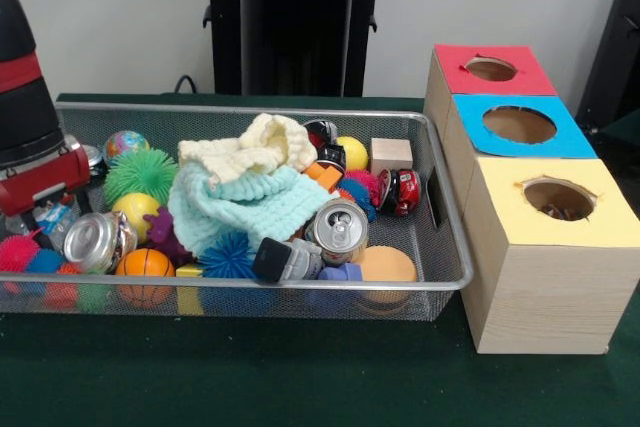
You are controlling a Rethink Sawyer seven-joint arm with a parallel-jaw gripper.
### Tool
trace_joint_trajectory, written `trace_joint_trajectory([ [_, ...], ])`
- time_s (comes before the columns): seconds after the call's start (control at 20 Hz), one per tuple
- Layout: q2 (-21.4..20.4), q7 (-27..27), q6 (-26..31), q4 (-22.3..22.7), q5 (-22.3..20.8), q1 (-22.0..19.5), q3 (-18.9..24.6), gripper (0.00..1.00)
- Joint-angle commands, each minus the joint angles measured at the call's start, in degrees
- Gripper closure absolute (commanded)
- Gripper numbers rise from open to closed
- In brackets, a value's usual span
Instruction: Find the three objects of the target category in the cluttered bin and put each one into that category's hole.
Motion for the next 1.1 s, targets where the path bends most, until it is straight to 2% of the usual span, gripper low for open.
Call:
trace_joint_trajectory([
  [0.05, -6.67, -1.24, 8.09, 5.89, 1.04, 3.17, -5.61, 1.00],
  [0.15, -12.35, 1.63, 10.77, 9.26, 2.84, 4.18, -6.62, 1.00],
  [0.25, -15.55, 2.20, 12.42, 10.97, 4.31, 4.69, -6.92, 1.00],
  [0.6, -19.20, 4.84, 13.15, 13.98, 7.51, 5.67, -8.62, 1.00],
  [0.8, -20.00, 5.89, 11.63, 15.64, 9.04, 5.70, -9.05, 1.00],
  [0.95, -22.48, 6.54, 10.13, 18.27, 10.32, 4.98, -9.02, 1.00],
  [1.1, -25.20, 9.59, 8.32, 21.79, 12.26, 5.06, -9.67, 1.00],
])
